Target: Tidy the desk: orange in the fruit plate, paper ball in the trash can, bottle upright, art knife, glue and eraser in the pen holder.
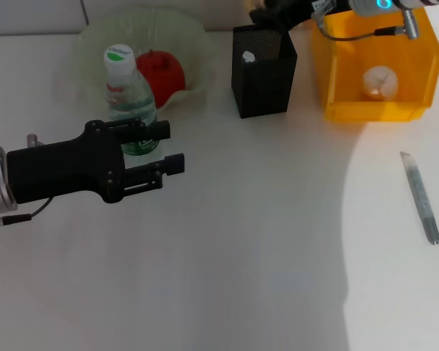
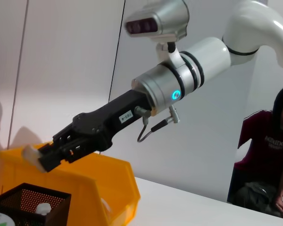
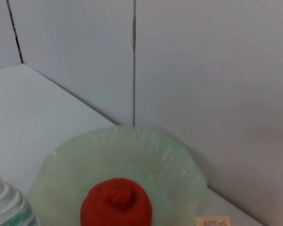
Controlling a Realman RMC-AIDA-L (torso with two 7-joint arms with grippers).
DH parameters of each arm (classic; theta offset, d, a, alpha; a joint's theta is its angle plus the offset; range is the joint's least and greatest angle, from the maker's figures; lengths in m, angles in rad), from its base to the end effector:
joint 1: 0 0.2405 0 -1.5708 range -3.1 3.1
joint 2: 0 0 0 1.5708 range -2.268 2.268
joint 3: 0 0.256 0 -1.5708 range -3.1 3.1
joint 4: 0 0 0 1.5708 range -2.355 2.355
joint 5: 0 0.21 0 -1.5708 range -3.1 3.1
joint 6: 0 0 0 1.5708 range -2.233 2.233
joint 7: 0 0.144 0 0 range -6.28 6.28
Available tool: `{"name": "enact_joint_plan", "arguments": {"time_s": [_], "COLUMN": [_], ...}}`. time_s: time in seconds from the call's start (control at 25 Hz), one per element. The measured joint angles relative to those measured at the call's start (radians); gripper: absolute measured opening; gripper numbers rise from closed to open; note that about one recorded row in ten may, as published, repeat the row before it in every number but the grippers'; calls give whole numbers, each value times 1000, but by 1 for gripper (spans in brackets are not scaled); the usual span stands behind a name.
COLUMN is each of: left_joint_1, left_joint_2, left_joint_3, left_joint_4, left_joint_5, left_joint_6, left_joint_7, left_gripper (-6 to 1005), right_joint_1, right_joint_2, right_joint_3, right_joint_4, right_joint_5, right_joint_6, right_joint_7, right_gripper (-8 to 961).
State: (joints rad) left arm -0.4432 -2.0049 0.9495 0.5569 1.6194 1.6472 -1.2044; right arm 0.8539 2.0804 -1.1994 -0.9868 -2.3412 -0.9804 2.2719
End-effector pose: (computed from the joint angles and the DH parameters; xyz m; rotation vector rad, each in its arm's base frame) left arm -0.2585 0.3045 0.0068 -2.7296 -0.4350 -0.9684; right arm 0.1144 0.4568 -0.0040 -2.4729 0.6073 0.1525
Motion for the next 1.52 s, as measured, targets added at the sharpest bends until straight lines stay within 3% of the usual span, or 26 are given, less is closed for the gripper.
{"name": "enact_joint_plan", "arguments": {"time_s": [0.4,0.6,0.8,0.92,1.0,1.2,1.52], "left_joint_1": [3,10,7,5,4,1,-6], "left_joint_2": [-2,-1,5,8,9,10,11], "left_joint_3": [0,0,0,0,0,7,9], "left_joint_4": [0,0,0,1,1,9,42], "left_joint_5": [1,1,1,1,1,1,15], "left_joint_6": [0,12,26,27,27,27,27], "left_joint_7": [0,0,0,0,-1,-1,-31], "left_gripper": [606,606,606,606,606,606,606], "right_joint_1": [10,-24,-78,-70,-77,-159,-228], "right_joint_2": [-1,-2,-15,-5,-2,5,5], "right_joint_3": [6,7,46,102,113,107,105], "right_joint_4": [35,-54,-373,-530,-578,-548,-331], "right_joint_5": [1,-3,-154,-316,-382,-429,-509], "right_joint_6": [39,-26,-355,-639,-754,-827,-661], "right_joint_7": [1,47,254,318,341,367,377], "right_gripper": [306,538,561,565,564,562,558]}}
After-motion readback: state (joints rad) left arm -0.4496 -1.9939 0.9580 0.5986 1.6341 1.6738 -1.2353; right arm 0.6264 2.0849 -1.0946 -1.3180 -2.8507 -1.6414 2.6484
